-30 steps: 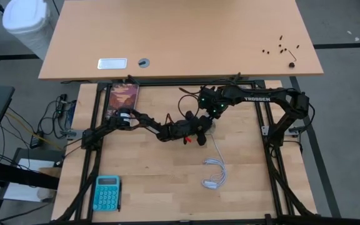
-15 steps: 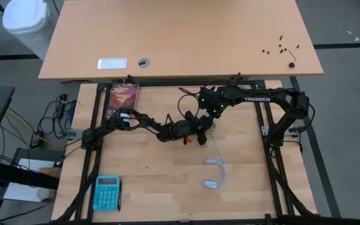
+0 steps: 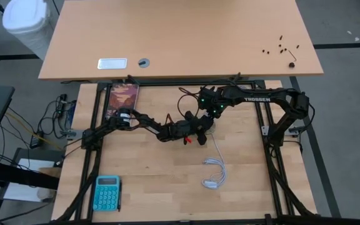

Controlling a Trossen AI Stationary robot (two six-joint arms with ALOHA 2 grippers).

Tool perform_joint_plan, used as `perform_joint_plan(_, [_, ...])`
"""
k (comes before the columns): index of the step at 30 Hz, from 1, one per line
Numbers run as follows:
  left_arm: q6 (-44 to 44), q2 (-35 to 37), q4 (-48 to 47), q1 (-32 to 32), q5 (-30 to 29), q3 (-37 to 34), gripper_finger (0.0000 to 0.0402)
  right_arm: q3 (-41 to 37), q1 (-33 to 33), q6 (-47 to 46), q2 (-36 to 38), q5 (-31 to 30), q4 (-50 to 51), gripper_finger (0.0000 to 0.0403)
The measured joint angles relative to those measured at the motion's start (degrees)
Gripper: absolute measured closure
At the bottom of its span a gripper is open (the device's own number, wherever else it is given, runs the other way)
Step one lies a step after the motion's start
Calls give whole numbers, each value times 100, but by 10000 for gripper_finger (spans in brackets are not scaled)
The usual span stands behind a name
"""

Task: Screw lightbulb
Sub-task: Remove the white lightbulb from the lamp

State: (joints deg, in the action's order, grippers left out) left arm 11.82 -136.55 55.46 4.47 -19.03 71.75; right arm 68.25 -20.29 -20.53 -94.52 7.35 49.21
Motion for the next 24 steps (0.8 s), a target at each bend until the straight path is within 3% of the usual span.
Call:
perform_joint_plan(9, [63,2,1,-4,-2,0,217,0,7,1293,0,23,-40,158])
perform_joint_plan(24, [43,11,22,-39,153,-2,217,-2,0,6390,0,201,-96,149])
